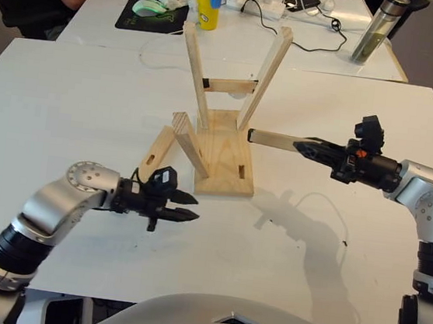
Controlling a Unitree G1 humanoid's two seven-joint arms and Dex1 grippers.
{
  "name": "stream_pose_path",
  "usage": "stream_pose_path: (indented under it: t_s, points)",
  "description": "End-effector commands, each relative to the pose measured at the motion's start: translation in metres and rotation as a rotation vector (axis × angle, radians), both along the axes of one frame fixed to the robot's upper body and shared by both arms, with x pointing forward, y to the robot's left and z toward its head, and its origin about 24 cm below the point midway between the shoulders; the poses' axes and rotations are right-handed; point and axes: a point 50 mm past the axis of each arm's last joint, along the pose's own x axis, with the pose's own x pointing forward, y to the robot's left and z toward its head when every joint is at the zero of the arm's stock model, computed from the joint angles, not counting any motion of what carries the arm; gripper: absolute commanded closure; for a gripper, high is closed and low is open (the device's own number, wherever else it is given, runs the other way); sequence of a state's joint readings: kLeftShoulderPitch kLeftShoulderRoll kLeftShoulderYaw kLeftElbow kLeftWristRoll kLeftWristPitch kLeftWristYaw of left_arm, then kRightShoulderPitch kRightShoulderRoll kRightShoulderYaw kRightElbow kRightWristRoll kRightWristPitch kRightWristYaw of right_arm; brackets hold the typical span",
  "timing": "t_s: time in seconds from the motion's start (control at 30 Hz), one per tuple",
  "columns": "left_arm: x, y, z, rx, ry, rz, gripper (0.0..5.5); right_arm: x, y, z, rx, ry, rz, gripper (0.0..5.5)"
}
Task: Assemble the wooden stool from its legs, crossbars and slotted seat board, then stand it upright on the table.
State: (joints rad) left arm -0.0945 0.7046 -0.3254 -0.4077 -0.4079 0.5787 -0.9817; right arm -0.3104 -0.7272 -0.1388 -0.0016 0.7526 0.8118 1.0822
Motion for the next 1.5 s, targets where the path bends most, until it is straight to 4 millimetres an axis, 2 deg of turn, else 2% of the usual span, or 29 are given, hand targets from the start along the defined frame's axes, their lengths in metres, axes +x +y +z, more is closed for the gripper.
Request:
stream_pose_path:
  t_s: [0.03, 0.23, 0.43, 0.53, 0.73, 1.0, 1.07, 1.1, 1.17, 1.2, 1.33, 1.4, 1.5]
  points:
    - [-0.009, -0.02, -0.022, 0.065, -0.094, -0.014, 4.61, 0.005, 0.004, 0.004, -0.01, -0.015, 0.012, 5.06]
    - [0.007, -0.032, -0.035, 0.164, -0.272, 0.041, 5.48, 0.006, 0.008, 0.003, 0.003, -0.012, 0.025, 5.06]
    - [0.014, -0.033, -0.039, 0.199, -0.32, 0.076, 5.5, 0.005, 0.011, -0.001, 0.001, -0.002, 0.027, 5.06]
    - [0.019, -0.022, -0.043, 0.269, -0.342, 0.086, 5.5, 0.006, 0.013, -0.003, -0.001, -0.003, 0.031, 5.06]
    - [0.032, 0.013, -0.043, 0.417, -0.394, 0.176, 5.5, 0.005, 0.013, -0.005, -0.012, -0.01, 0.028, 5.06]
    - [0.044, 0.042, -0.036, 0.464, -0.398, 0.252, 5.5, 0.0, 0.02, -0.014, -0.042, -0.03, 0.023, 5.06]
    - [0.043, 0.046, -0.032, 0.383, -0.396, 0.282, 5.5, -0.005, 0.028, -0.015, -0.039, -0.06, 0.032, 5.06]
    - [0.04, 0.046, -0.028, 0.286, -0.379, 0.33, 5.5, -0.008, 0.033, -0.016, -0.043, -0.073, 0.053, 5.06]
    - [0.036, 0.049, -0.017, 0.081, -0.369, 0.493, 5.5, -0.015, 0.042, -0.015, -0.037, -0.105, 0.074, 5.06]
    - [0.032, 0.053, -0.013, 0.033, -0.393, 0.548, 5.5, -0.016, 0.045, -0.014, -0.039, -0.122, 0.075, 5.06]
    - [0.024, 0.061, 0.002, -0.079, -0.486, 0.797, 5.5, -0.016, 0.052, -0.012, -0.059, -0.181, 0.052, 5.06]
    - [0.026, 0.058, 0.009, -0.122, -0.51, 0.91, 5.5, -0.017, 0.056, -0.011, -0.073, -0.217, 0.053, 5.06]
    - [0.033, 0.046, 0.009, -0.163, -0.459, 1.011, 5.5, -0.017, 0.066, -0.01, -0.091, -0.244, 0.103, 5.06]
